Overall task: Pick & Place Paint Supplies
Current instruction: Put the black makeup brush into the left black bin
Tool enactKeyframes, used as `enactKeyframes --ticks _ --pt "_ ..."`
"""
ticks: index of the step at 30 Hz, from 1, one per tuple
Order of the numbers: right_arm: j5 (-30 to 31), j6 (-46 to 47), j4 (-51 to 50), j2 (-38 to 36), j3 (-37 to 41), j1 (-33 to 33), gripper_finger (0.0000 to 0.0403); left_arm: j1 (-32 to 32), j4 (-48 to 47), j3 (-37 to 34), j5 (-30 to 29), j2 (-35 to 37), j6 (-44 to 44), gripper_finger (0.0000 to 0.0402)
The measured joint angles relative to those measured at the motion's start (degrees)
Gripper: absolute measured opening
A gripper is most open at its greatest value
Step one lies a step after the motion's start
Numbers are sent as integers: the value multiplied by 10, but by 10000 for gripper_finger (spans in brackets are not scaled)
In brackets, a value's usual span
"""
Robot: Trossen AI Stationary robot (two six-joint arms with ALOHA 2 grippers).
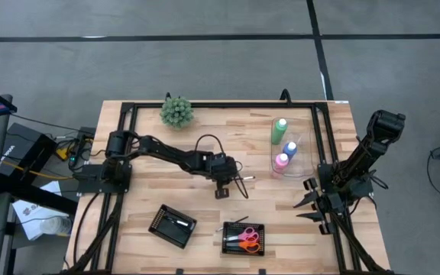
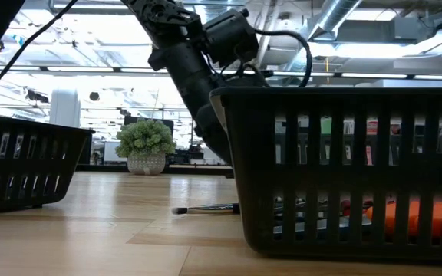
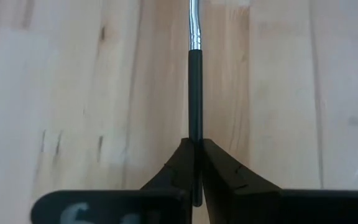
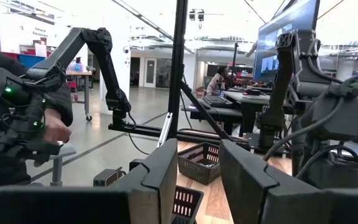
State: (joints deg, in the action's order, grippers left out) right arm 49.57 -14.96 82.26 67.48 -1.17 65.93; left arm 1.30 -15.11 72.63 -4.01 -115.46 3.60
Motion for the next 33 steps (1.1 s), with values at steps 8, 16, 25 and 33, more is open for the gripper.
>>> enactKeyframes --ticks 8,16,25,33 --pt "0 7 -9 0 0 0 109 6 171 -112 9 31 29 2" --pt "-2 7 -9 0 0 0 109 25 391 -259 12 121 42 2" --pt "-4 15 -13 0 0 0 109 90 616 -464 -1 265 32 2" --pt "-4 17 -14 0 0 0 109 209 595 -565 -40 404 77 2"
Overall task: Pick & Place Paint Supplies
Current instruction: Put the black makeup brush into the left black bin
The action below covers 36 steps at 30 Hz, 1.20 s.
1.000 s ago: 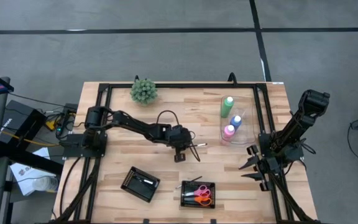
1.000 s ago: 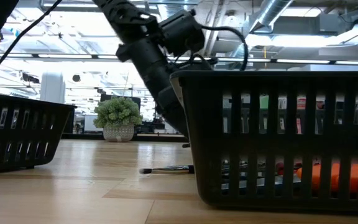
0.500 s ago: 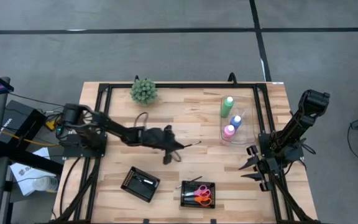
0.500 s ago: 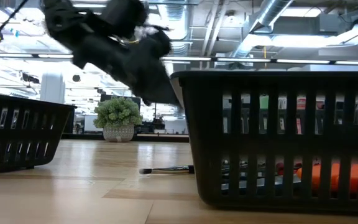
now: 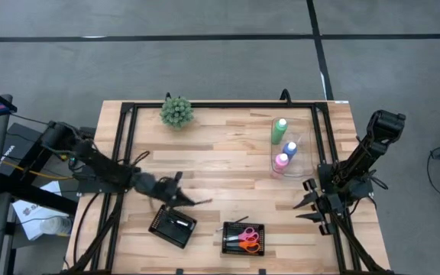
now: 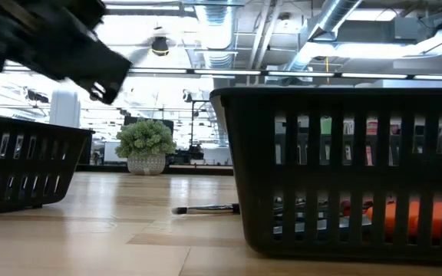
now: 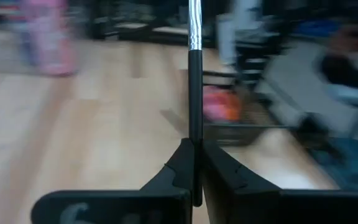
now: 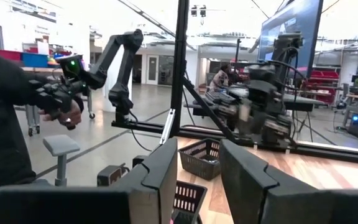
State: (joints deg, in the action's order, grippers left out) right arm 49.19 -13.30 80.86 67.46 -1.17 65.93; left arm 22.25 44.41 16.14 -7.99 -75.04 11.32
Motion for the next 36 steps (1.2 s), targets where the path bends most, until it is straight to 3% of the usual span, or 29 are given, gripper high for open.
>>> enactKeyframes --ticks 7,15,21,28,36 --pt "2 13 -1 0 0 0 109 126 -101 -9 0 93 67 3" --pt "3 14 -2 0 0 0 109 222 -329 -9 -70 160 231 3" --pt "3 13 -3 0 0 0 109 244 -420 -9 -84 160 312 3" --pt "3 13 -3 0 0 0 109 244 -435 -9 -27 135 337 7" --pt "3 13 -3 0 0 0 109 243 -435 -9 -21 134 367 63"
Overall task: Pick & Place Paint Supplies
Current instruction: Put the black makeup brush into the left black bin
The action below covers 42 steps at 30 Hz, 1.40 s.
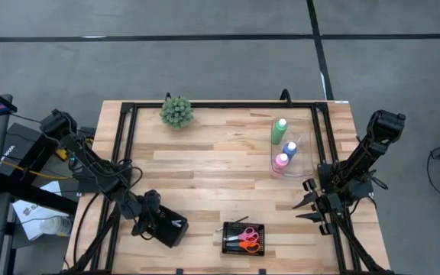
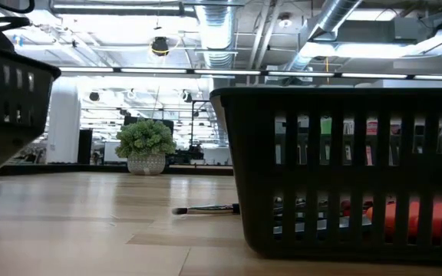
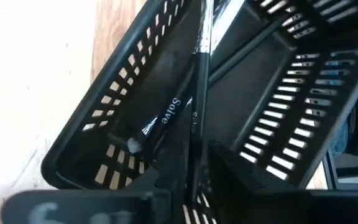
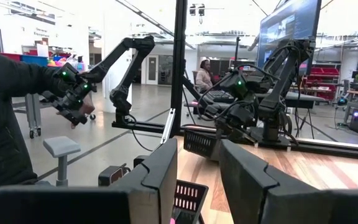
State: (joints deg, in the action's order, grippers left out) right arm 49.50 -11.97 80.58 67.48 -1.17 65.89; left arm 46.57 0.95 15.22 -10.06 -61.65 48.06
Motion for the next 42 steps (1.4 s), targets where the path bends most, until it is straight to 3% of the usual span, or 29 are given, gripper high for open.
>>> enactKeyframes --ticks 5,13,19,22,27,34,42 --pt "0 0 0 0 0 0 109 0 0 13 0 0 -2 91" --pt "0 0 0 0 0 0 109 0 1 45 -12 0 -43 99" --pt "-1 0 -1 0 0 0 109 -6 37 58 -77 0 -84 99" --pt "-1 0 -2 0 0 0 109 -41 97 59 -104 0 -115 100" --pt "-1 0 -2 0 0 0 109 -124 159 68 -99 -19 -180 121" --pt "-1 0 -1 0 0 0 109 -218 156 173 -10 -166 -286 184" --pt "-1 0 -1 0 0 0 109 -262 1 320 20 -345 -305 223"
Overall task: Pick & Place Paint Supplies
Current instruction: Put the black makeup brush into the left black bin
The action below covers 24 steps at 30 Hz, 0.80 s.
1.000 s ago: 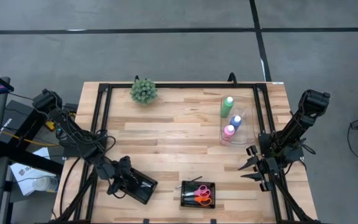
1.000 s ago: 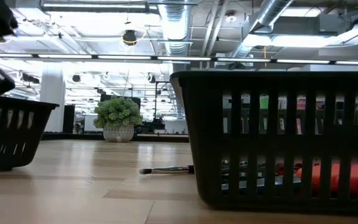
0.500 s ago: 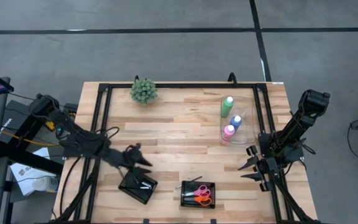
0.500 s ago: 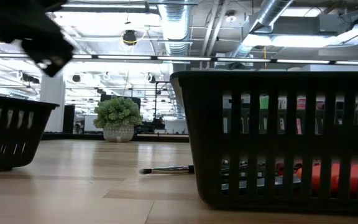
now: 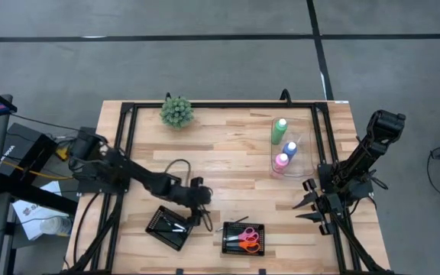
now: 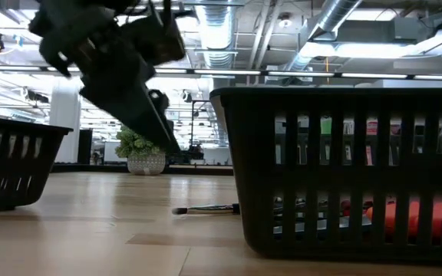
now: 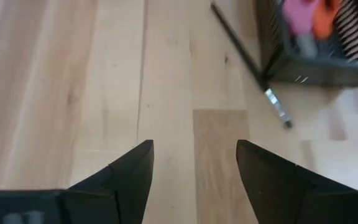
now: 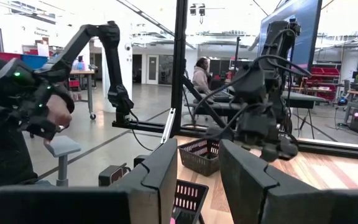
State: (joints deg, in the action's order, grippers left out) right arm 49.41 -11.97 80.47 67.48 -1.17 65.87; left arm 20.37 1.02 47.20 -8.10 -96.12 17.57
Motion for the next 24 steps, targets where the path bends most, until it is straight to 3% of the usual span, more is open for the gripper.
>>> enactKeyframes --ticks 11,24 --pt "1 0 -1 0 0 0 109 -3 -57 127 -5 -102 -27 221" --pt "2 0 -4 0 0 0 109 -28 -92 242 -3 -204 -117 214"
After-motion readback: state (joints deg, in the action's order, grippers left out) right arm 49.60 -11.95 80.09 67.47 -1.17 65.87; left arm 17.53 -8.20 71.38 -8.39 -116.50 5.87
